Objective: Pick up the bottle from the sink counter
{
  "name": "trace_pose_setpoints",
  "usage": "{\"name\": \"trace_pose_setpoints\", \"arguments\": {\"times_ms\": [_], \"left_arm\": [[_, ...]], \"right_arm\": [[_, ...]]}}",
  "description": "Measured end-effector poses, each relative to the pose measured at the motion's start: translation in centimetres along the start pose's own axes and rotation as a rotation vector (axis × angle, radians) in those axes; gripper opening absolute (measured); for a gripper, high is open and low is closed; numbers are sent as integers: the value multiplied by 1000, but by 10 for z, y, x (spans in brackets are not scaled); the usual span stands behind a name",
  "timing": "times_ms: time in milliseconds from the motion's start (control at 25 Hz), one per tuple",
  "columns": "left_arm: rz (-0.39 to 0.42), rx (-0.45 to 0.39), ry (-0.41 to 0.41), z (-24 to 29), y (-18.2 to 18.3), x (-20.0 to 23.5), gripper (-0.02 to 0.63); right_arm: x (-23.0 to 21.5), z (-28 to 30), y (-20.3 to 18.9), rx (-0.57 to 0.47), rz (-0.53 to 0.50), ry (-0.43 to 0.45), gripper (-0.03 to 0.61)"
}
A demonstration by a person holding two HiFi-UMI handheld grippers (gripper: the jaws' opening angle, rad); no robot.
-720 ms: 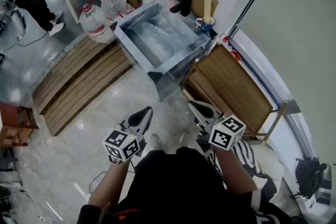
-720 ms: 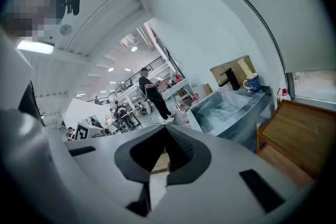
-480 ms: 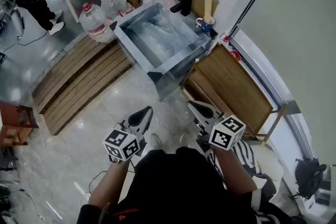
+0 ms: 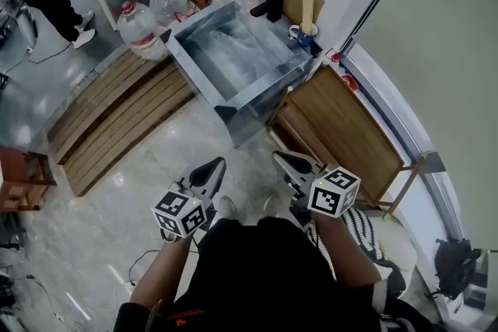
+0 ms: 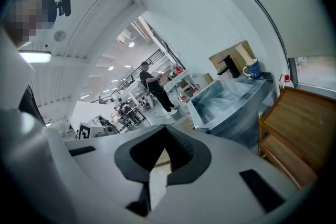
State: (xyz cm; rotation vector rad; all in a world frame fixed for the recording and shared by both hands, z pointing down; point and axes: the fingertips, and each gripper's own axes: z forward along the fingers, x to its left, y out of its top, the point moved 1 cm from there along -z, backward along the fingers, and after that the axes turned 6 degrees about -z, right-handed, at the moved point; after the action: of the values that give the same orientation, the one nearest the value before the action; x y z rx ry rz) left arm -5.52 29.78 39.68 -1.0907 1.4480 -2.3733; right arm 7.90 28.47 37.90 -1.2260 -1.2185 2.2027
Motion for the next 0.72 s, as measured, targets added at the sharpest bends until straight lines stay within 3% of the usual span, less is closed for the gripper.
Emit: {"name": "trace_pose_setpoints", "arguments": {"times_ms": [720], "left_arm": [[-26, -34, 61, 46, -26, -50, 20]], "right_arm": [[-49, -61, 2, 39, 0, 54, 3]]}}
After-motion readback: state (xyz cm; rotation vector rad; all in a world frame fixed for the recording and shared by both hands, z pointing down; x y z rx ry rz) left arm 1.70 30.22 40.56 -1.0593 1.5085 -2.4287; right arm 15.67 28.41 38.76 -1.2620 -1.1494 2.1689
